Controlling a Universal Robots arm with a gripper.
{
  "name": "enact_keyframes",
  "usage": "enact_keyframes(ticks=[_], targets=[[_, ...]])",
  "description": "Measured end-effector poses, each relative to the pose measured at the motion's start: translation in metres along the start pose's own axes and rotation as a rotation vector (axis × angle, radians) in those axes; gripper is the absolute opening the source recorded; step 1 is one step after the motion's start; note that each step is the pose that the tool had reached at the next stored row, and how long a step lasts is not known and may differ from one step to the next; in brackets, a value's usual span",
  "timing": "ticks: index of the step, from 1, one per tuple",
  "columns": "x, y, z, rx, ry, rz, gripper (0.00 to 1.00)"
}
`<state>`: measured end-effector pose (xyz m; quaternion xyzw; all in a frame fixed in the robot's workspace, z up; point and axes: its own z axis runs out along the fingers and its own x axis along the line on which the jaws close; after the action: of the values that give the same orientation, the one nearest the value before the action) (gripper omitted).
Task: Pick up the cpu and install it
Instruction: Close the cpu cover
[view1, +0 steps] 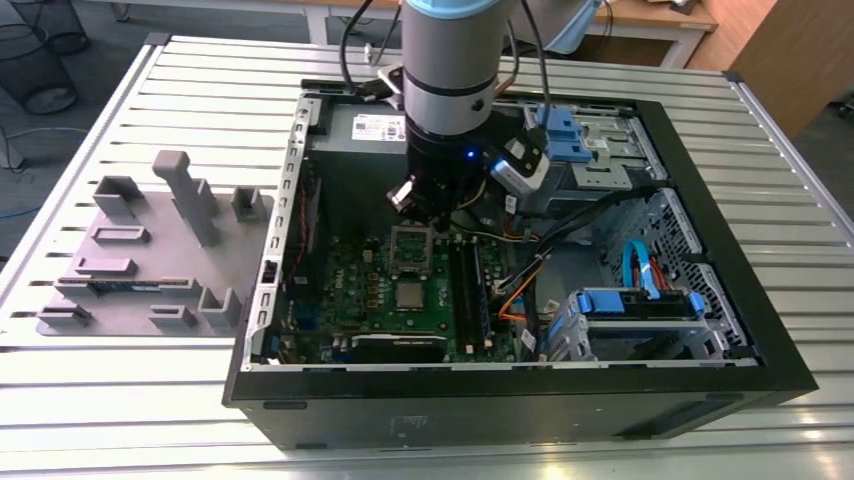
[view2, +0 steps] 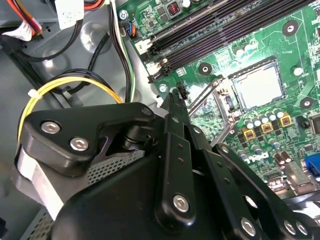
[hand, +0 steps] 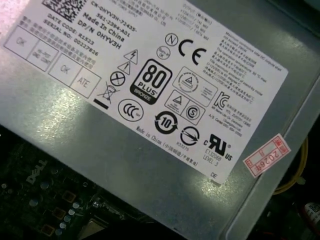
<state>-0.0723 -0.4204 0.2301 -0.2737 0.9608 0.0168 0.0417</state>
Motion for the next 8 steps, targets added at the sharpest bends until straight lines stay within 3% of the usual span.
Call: enact_keyframes(ticks=[8], targets=[[0.0028,0.0005,-0.0044,0.0023,-0.0082,-0.034,0.11]])
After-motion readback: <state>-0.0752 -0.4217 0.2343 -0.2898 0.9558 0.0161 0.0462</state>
